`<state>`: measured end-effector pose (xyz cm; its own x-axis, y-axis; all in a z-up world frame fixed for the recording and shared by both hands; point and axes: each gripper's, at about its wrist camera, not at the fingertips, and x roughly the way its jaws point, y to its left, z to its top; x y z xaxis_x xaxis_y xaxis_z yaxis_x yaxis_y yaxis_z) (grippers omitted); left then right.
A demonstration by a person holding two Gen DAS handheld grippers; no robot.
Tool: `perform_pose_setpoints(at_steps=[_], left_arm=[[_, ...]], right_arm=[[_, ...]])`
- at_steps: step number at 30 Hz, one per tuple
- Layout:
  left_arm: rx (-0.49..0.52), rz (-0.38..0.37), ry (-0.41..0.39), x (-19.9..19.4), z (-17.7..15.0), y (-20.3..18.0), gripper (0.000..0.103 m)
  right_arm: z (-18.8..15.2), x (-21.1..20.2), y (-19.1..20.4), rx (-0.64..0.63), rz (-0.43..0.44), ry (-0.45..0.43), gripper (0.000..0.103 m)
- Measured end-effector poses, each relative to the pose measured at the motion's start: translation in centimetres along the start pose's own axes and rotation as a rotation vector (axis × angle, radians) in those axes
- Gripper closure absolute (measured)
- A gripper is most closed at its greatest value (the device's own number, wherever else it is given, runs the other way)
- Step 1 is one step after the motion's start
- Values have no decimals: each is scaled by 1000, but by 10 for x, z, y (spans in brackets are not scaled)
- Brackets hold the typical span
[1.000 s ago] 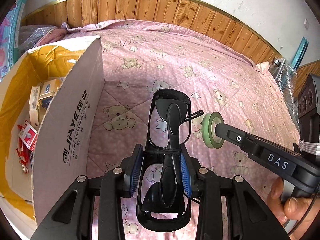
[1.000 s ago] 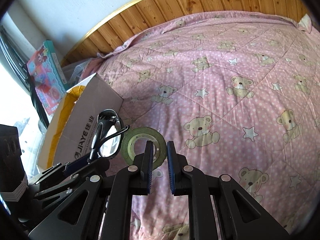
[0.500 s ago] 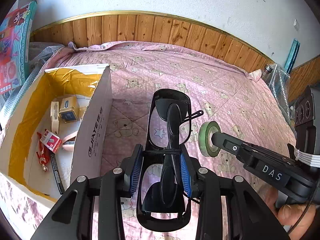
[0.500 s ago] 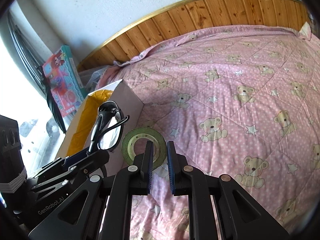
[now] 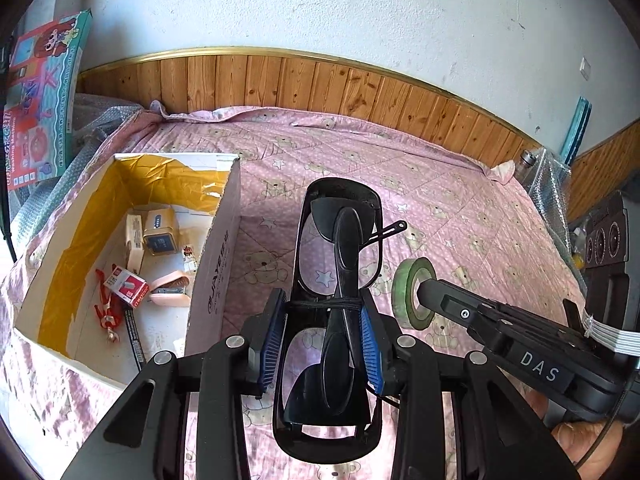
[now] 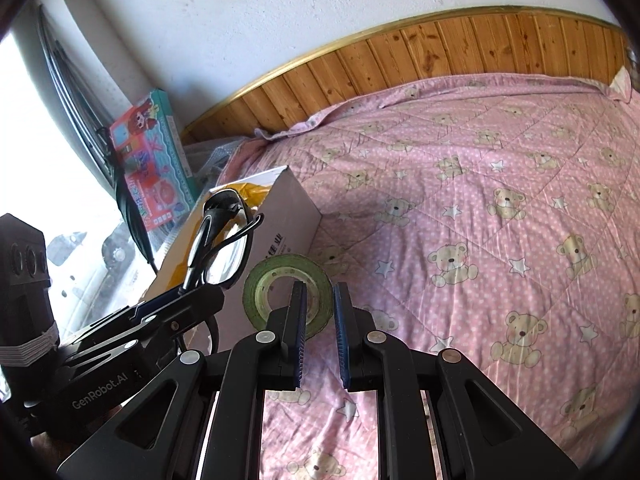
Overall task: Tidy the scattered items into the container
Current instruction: 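Lift and carry the black glasses and green tape over the box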
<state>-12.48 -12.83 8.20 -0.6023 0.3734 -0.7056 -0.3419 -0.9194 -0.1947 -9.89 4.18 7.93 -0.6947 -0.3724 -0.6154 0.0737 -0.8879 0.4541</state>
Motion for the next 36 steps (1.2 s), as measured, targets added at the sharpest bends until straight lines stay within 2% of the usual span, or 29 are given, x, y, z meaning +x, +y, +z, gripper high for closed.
perform_pose_setpoints(at_steps=[12, 21, 36], left_arm=[[-61, 0, -50, -33, 3, 30, 66], [-125, 30, -90, -56, 5, 63, 66], [-243, 91, -107, -64, 7, 130, 66]], right_arm=[[1, -3, 35, -55, 39, -2, 89], [3, 5, 69, -119, 78, 13, 89], [25, 32, 118, -231, 112, 30, 89]])
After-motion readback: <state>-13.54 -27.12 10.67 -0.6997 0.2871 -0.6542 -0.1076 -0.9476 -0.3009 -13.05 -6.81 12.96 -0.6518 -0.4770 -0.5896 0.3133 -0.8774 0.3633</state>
